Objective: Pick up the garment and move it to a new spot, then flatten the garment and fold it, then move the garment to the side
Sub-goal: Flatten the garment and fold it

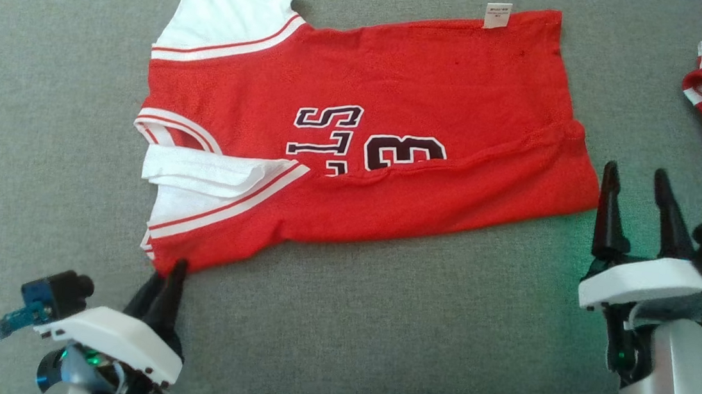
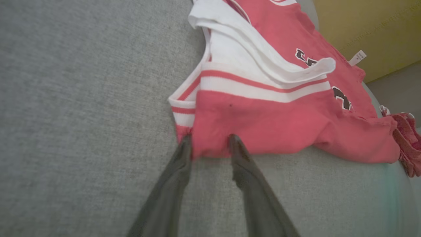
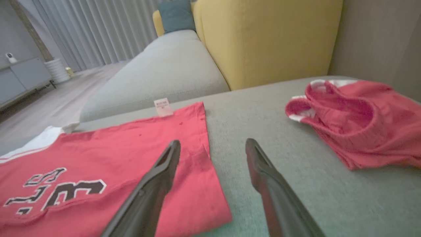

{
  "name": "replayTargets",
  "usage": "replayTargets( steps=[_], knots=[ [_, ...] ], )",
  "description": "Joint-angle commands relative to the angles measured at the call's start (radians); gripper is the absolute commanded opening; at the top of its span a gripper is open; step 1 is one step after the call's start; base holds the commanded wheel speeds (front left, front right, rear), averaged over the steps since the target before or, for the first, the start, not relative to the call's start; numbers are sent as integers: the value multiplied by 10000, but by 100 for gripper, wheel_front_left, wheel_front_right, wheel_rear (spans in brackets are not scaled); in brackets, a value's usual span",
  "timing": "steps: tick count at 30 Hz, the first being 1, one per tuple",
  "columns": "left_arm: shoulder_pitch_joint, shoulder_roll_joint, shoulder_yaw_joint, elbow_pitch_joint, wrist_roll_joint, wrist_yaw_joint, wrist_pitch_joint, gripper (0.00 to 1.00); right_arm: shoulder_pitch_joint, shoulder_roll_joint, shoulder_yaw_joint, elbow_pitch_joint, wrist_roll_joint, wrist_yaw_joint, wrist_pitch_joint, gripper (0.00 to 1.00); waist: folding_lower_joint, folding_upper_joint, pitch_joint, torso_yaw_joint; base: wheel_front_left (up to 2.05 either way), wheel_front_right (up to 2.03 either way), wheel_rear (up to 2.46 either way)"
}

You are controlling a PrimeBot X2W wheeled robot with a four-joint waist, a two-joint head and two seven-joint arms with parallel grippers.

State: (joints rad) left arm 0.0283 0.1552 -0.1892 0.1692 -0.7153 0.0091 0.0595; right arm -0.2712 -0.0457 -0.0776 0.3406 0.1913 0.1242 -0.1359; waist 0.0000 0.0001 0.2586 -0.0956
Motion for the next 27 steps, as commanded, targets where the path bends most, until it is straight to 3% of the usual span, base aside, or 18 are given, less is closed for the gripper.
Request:
replayTargets(
  steps=[1, 13, 20, 21, 23, 25, 27],
  knots=[
    [-381, 78, 210, -190, -30, 2, -41, 0, 6, -45, 169, -207, -96, 65, 120, 100, 0, -1, -14, 17, 0, 0, 0],
    [-490, -67, 176, -800, 86, -177, -813, 0, -652, -45, -284, 1686, -854, 65, 1817, 100, 0, -1, -82, 560, 0, 0, 0],
    [-472, -170, 85, -925, 119, -198, -1042, 0, -1297, -45, -371, 2815, -640, 65, 2131, 100, 0, -1, -121, 825, 0, 0, 0],
    [-468, -181, 72, -920, 119, -205, -1071, 0, -1359, -45, -315, 2979, -578, 65, 2208, 91, 0, -1, -139, 848, 0, 0, 0],
    [-460, -202, 58, -915, 118, -238, -1163, 0, -1452, -45, -205, 3268, -415, 65, 2351, 43, 0, -1, -175, 879, 0, 0, 0],
    [-467, -212, 69, -905, 129, -274, -1298, 0, -1508, -45, -136, 3451, -298, 65, 2388, 25, 0, -1, -219, 886, 0, 0, 0],
    [-482, -210, 90, -895, 143, -303, -1426, 0, -1526, -45, -86, 3535, -151, 65, 2352, 0, 0, -1, -290, 867, 0, 0, 0]
  ],
)
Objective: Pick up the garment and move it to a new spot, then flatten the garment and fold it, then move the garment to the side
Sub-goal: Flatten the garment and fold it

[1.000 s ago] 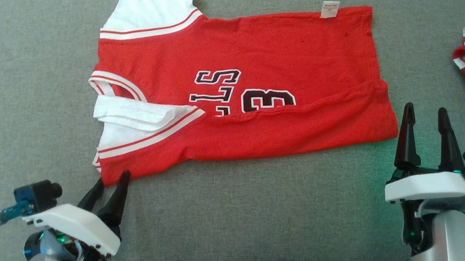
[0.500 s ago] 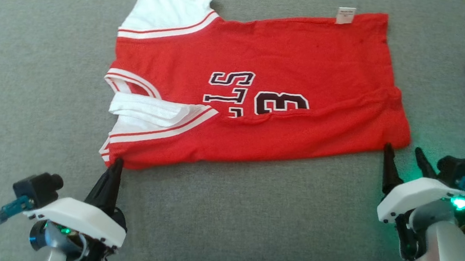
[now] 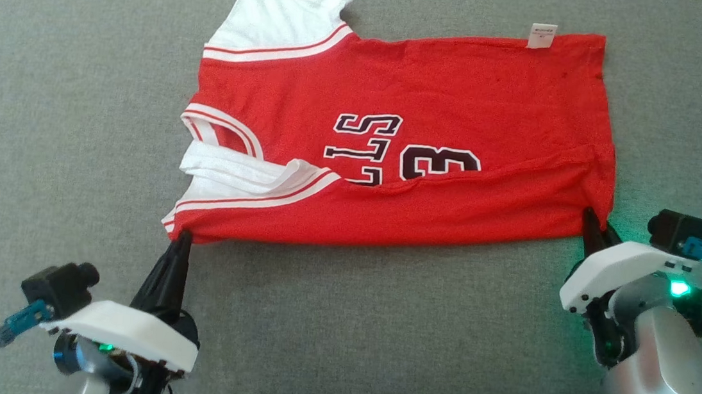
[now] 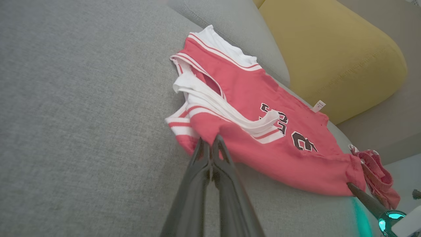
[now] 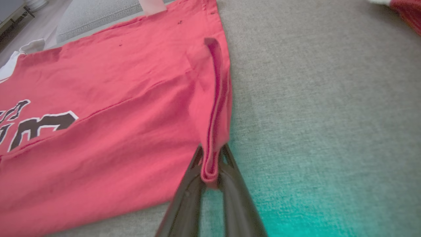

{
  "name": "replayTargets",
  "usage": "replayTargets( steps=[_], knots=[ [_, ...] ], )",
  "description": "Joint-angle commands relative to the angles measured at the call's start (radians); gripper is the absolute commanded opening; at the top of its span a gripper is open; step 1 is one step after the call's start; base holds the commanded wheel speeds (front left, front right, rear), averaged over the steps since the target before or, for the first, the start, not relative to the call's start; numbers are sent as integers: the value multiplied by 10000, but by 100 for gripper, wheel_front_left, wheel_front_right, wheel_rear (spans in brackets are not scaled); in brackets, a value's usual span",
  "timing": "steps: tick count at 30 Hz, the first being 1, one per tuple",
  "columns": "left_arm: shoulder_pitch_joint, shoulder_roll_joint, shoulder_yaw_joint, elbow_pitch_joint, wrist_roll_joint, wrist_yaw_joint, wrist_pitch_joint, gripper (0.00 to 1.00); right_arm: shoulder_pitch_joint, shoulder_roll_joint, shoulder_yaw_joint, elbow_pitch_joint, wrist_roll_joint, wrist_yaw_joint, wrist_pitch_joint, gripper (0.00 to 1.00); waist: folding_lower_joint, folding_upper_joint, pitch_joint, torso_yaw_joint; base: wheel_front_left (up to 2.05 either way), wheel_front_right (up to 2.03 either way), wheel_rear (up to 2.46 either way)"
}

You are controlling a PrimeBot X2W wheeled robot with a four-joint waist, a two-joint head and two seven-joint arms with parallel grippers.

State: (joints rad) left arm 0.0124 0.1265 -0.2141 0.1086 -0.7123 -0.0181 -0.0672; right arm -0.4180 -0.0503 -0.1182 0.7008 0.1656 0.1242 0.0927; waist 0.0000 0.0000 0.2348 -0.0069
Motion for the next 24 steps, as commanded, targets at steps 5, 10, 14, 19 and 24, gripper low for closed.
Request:
replayTargets(
  steps=[5, 10, 14, 19, 24],
  knots=[
    [-329, 136, 352, -501, 206, -70, -393, 0, 43, -79, 464, -450, 550, 65, -90, 0, 0, 0, -302, -130, 0, 0, 0],
    [-85, 293, 418, -1329, 314, 43, -459, 0, 547, -367, 634, -1665, 1093, 65, 141, 0, 0, 0, -529, -277, 0, 0, 0],
    [486, 445, 398, -2364, 373, 247, -257, 0, 1349, -578, 736, -2975, 1409, 65, 706, 0, 0, 0, -622, -378, 0, 0, 0],
    [1355, 583, 222, -3187, 472, 461, 28, 0, 2352, -604, 749, -4165, 1590, 65, 1326, 0, 0, 0, -620, -443, 0, 0, 0],
    [2418, 524, -82, -3770, 395, 677, 297, 0, 3441, -442, 505, -5122, 1643, 65, 1762, 0, 0, 0, -541, -456, 0, 0, 0]
  ],
)
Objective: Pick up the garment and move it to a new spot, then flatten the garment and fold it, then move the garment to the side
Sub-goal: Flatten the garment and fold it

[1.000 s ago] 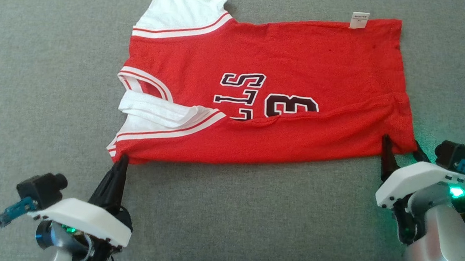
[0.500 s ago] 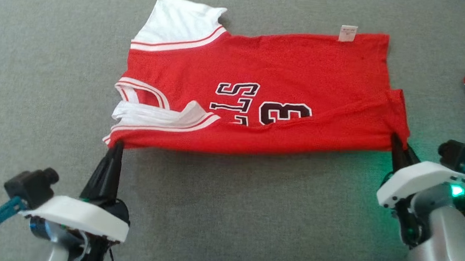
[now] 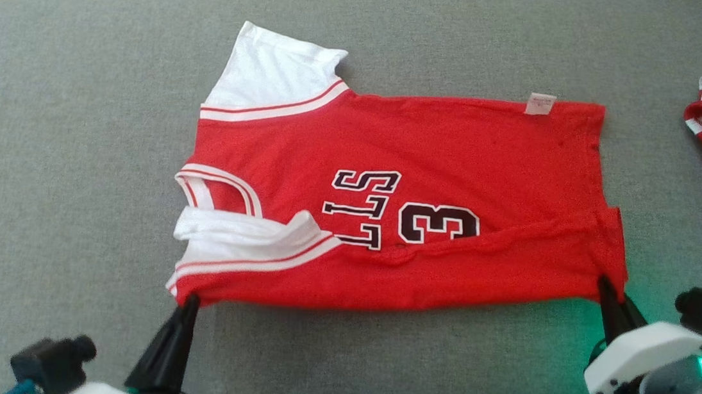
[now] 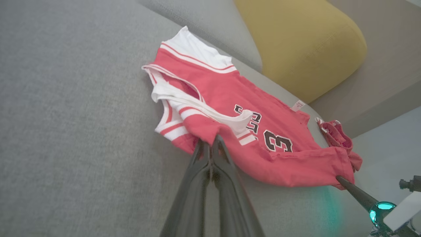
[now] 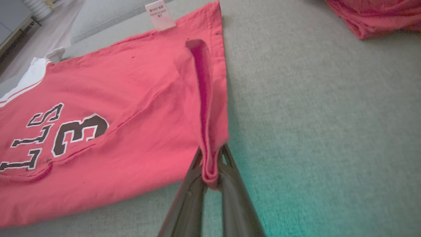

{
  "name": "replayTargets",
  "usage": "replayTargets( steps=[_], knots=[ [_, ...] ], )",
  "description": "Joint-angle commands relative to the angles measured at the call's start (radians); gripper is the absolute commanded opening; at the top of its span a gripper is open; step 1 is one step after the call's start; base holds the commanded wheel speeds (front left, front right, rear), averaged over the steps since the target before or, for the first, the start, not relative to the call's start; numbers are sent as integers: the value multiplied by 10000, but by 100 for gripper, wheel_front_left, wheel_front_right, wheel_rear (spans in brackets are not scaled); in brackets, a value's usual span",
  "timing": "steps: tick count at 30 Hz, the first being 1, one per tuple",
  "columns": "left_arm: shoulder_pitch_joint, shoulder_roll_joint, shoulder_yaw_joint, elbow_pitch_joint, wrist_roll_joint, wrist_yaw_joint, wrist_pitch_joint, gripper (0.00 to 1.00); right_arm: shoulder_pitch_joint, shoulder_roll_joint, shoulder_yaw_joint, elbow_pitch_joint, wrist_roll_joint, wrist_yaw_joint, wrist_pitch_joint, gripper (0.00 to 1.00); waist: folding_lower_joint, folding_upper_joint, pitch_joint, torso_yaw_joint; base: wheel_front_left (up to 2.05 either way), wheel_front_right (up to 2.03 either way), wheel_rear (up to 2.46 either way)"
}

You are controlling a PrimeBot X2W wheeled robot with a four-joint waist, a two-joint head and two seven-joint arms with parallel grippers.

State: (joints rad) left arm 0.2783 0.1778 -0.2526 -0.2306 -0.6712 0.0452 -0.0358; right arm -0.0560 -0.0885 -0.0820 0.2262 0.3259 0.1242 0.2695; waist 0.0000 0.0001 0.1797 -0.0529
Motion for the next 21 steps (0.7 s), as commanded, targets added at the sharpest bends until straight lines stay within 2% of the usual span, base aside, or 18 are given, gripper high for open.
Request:
replayTargets(
  steps=[1, 8, 9, 10, 11, 12, 13, 21],
  knots=[
    [-66, -20, 245, -401, -55, 71, 21, 0, -6, -20, 91, -492, 31, 65, 50, 0, 0, -1, 27, 7, 0, 0, 0],
    [237, -174, 136, 442, -326, 65, 30, 0, 473, 208, -207, -776, -204, 65, 123, 0, 0, -1, 130, -18, 0, 0, 0],
    [167, -167, 172, 611, -320, 63, -9, 0, 452, 226, -232, -765, -254, 65, 86, 18, 0, -1, 138, -36, 0, 0, 0],
    [96, -160, 210, 768, -318, 47, -63, 3, 433, 244, -252, -755, -295, 65, 45, 42, 0, -1, 145, -58, 0, 0, 0],
    [31, -153, 254, 900, -325, 24, -125, 45, 416, 259, -262, -751, -318, 65, 8, 73, 0, -1, 156, -87, 0, 0, 0],
    [-24, -140, 298, 999, -330, 6, -180, 95, 415, 270, -273, -758, -334, 65, -21, 100, 0, -1, 169, -113, 0, 0, 0],
    [-73, -118, 349, 1071, -334, -5, -229, 100, 422, 279, -301, -776, -363, 65, -55, 100, 0, -1, 185, -143, 0, 0, 0],
    [-742, 496, 787, 725, 2, 43, -290, 100, 350, 319, -527, -1382, -669, 65, -484, 100, 0, -1, 418, -452, 0, 0, 0]
  ],
)
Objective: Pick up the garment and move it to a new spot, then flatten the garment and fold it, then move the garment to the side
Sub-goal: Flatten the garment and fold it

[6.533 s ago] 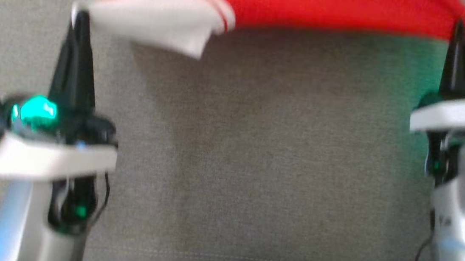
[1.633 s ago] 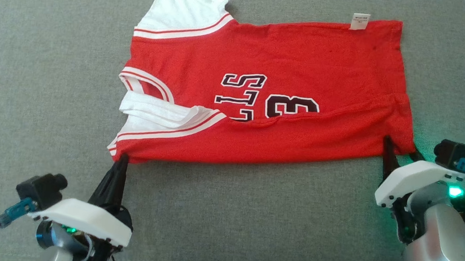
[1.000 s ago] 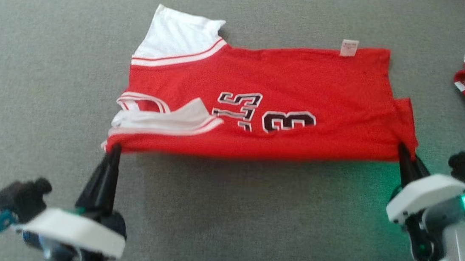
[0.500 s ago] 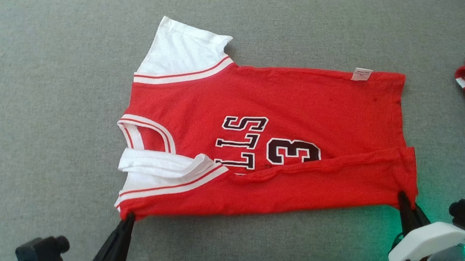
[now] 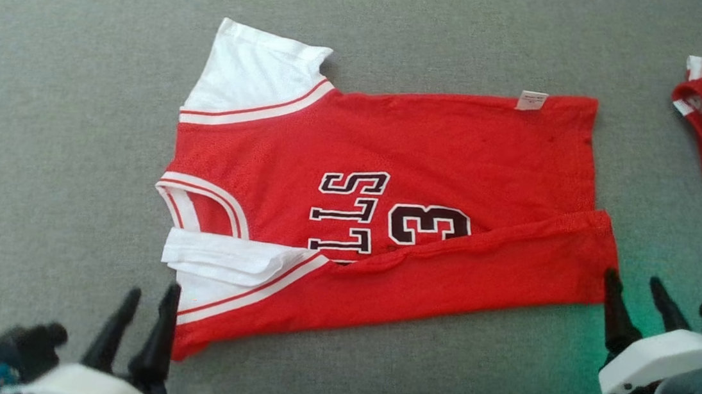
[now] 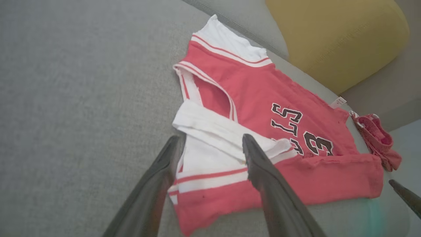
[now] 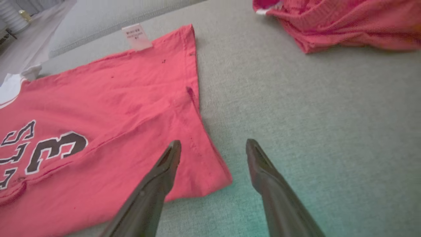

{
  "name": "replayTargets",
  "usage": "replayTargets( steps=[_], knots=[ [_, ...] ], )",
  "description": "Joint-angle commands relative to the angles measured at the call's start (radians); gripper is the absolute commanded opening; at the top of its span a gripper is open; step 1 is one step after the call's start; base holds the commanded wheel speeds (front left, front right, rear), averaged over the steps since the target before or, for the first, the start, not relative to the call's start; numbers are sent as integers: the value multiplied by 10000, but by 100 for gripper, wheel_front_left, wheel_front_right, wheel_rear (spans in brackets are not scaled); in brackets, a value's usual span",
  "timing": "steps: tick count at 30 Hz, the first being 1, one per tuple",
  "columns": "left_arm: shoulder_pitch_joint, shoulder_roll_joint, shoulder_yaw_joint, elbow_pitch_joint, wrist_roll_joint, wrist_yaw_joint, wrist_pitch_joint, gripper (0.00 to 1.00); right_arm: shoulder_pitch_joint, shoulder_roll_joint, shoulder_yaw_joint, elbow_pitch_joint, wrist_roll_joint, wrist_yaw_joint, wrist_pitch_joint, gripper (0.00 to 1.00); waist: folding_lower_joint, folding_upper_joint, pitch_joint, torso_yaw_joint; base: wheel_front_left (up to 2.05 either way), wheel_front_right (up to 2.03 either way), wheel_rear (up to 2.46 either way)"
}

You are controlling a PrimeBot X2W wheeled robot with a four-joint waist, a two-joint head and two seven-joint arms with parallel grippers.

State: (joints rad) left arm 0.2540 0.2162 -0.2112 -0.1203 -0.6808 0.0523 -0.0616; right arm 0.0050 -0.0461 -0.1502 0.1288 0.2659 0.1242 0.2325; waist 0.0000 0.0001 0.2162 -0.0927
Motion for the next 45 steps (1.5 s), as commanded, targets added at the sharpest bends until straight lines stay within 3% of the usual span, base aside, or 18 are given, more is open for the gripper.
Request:
replayTargets(
  steps=[1, 7, 13, 20, 26, 32, 45],
  knots=[
    [-696, 253, 396, -478, 193, -18, 66, 100, -338, -102, 176, -540, -122, 65, -186, 100, 0, -1, 99, -103, 0, 0, 0],
    [-2804, 1290, 354, -782, 838, -138, 1208, 100, -1179, -123, 781, -1275, -324, 65, -349, 100, 0, -1, 637, -369, 0, 0, 0],
    [-5728, 2289, 288, -205, 1236, -613, 2505, 100, -2531, -296, 1701, -1479, -310, 65, -377, 100, 0, -1, 1854, -767, 0, 0, 0],
    [-8431, 3131, 33, 818, 1143, -1255, 4194, 100, -3723, -338, 2387, -1203, -268, 65, -653, 100, 0, -1, 3009, -1146, 0, 0, 0],
    [-10453, 3538, -272, 1957, 1077, -1494, 5460, 100, -4511, -320, 2942, -770, -161, 65, -1030, 100, 0, -1, 3639, -1565, 0, 0, 0],
    [-11338, 3719, -448, 2992, 1142, -1456, 6248, 100, -4979, -352, 3304, -389, -60, 65, -1328, 100, 0, -1, 3875, -1932, 0, 0, 0],
    [-11699, 4103, -236, 4063, 1410, -962, 6234, 100, -5162, -415, 3358, -216, -10, 65, -1590, 100, 0, -1, 3999, -2168, 0, 0, 0]
  ],
)
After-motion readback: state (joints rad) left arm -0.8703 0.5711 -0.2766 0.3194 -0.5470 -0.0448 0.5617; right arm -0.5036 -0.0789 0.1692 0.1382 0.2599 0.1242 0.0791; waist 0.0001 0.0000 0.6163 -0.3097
